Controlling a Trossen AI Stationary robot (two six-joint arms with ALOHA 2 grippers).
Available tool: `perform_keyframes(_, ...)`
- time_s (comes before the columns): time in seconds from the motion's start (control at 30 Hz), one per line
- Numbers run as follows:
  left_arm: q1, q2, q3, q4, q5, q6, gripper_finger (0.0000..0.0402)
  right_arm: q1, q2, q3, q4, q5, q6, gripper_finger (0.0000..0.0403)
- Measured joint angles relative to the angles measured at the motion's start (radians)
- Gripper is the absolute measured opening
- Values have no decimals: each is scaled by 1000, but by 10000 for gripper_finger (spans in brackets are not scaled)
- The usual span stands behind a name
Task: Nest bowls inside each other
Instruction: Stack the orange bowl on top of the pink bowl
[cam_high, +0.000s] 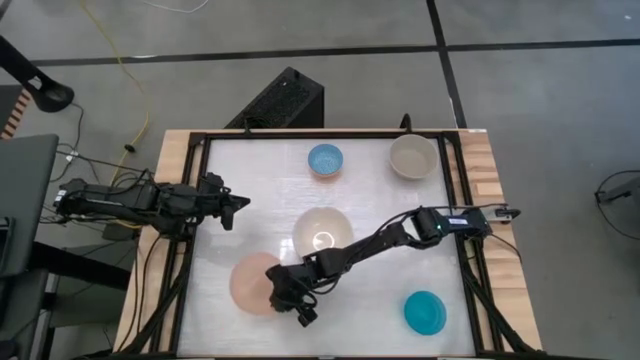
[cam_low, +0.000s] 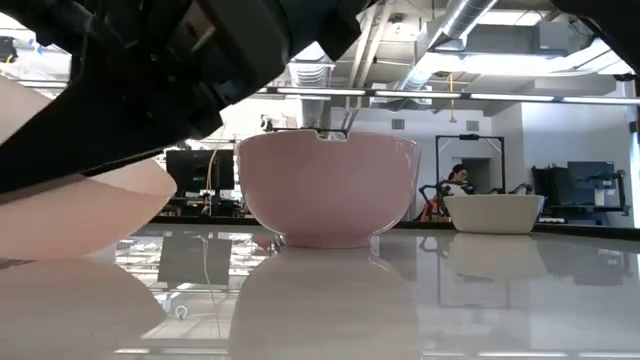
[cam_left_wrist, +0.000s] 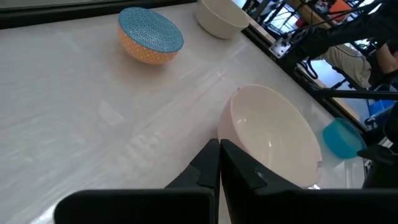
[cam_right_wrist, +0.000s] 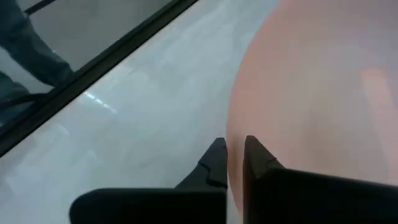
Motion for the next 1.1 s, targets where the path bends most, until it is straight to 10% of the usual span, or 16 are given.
perform_keyframes(0.57,0,0,0,9,-112,36,0,-21,-177,-5,-18,47,97,1)
perform_keyframes(1.1,0,0,0,92,-124,98,0,-89,-347,-3,-488,234,117,0)
